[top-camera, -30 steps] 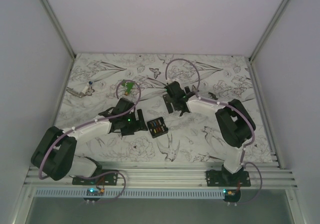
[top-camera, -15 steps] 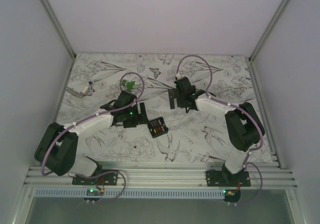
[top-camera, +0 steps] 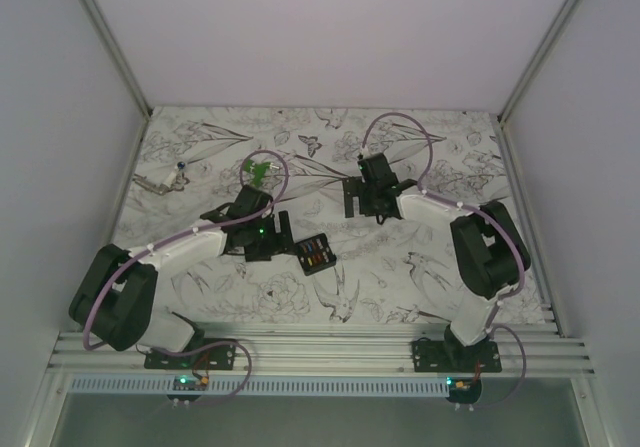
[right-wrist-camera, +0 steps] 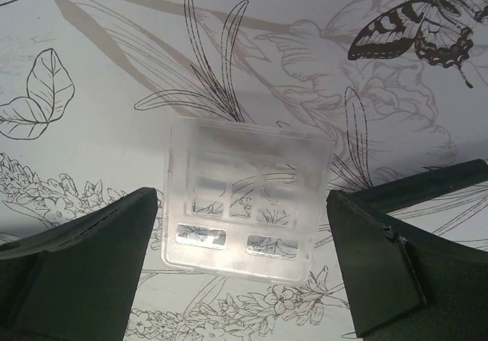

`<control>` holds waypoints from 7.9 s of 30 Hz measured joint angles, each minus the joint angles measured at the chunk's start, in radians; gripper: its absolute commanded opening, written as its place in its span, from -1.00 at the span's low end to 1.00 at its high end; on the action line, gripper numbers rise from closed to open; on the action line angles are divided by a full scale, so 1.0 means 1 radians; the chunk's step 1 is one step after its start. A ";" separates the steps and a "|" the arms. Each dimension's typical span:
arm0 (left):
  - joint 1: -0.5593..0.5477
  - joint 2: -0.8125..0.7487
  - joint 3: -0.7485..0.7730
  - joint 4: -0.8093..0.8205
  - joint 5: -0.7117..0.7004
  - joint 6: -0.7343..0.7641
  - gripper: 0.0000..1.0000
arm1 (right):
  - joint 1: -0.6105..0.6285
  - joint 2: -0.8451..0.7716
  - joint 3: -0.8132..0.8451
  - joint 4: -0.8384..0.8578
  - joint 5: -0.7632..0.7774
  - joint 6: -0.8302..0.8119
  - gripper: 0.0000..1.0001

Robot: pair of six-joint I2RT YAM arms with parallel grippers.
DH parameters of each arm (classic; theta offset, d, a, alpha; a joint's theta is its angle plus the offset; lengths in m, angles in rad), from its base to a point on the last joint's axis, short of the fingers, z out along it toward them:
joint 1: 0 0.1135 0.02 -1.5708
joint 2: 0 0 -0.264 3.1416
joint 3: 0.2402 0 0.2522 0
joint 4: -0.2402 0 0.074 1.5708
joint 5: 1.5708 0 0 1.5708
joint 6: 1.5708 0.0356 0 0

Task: Snap on the fuse box
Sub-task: Pick up the fuse box cover from the center of the board, then adjust the fuse box base at the center of the board, then close the fuse box cover on the fuse box base.

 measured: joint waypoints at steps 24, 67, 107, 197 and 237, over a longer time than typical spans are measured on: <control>-0.090 -0.041 -0.022 -0.033 -0.059 -0.027 0.74 | 0.067 0.104 0.078 -0.106 0.114 0.024 0.80; -0.245 0.552 0.637 -0.270 -0.410 0.145 0.87 | 0.026 -0.492 -0.328 -0.101 0.190 0.039 0.85; -0.071 -0.222 -0.014 -0.187 -0.105 0.035 0.67 | 0.278 -0.257 -0.085 -0.077 -0.334 -0.556 0.65; 0.250 -0.126 0.000 -0.101 0.055 0.086 0.98 | 0.348 0.074 0.167 -0.209 -0.286 -0.623 0.91; 0.130 -0.074 0.019 -0.074 0.109 0.061 0.51 | 0.348 -0.146 0.028 -0.092 -0.226 -0.447 0.96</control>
